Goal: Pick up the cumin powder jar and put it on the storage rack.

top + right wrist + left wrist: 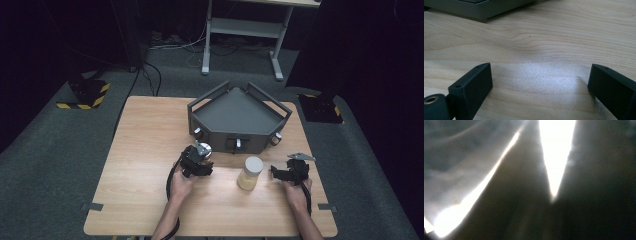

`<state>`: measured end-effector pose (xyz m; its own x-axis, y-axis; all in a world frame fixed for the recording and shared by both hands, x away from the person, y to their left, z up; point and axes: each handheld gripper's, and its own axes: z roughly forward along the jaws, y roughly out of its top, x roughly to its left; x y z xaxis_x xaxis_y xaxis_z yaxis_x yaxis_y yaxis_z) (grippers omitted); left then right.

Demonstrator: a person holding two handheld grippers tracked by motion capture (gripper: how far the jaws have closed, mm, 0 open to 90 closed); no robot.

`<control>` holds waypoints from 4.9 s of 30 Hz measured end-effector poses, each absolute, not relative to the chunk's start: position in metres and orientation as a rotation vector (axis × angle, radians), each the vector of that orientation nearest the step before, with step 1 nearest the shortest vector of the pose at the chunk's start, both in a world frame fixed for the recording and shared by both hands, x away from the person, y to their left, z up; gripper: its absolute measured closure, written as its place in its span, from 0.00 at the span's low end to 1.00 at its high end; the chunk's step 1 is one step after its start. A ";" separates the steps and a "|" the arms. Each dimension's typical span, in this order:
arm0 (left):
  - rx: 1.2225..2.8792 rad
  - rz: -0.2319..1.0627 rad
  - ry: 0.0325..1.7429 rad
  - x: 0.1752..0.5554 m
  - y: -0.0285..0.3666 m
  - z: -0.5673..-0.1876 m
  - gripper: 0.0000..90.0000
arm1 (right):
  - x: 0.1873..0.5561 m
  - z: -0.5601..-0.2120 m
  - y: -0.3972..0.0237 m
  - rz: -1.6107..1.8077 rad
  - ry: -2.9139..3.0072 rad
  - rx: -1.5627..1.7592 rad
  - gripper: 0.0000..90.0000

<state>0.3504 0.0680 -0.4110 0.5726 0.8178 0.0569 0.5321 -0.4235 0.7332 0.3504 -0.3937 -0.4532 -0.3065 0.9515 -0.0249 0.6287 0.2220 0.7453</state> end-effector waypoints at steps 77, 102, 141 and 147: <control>2.074 0.546 1.166 0.460 -0.009 -0.300 0.35 | 0.351 -0.453 -0.393 0.880 2.019 1.448 0.05; 2.093 0.521 1.167 0.472 -0.010 -0.310 0.35 | 0.351 -0.453 -0.393 0.880 2.019 1.449 0.05; 2.028 0.574 1.120 0.442 0.008 -0.313 0.04 | 0.351 -0.453 -0.392 0.879 2.016 1.451 0.05; 1.993 0.564 1.122 0.431 0.022 -0.312 0.04 | 0.351 -0.453 -0.392 0.879 2.015 1.451 0.05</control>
<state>0.4309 0.0223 -0.3118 0.5150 0.8572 0.0088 0.5184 -0.3195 0.7932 0.3511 -0.3923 -0.4534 -0.3056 0.9518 -0.0268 0.6277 0.2226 0.7459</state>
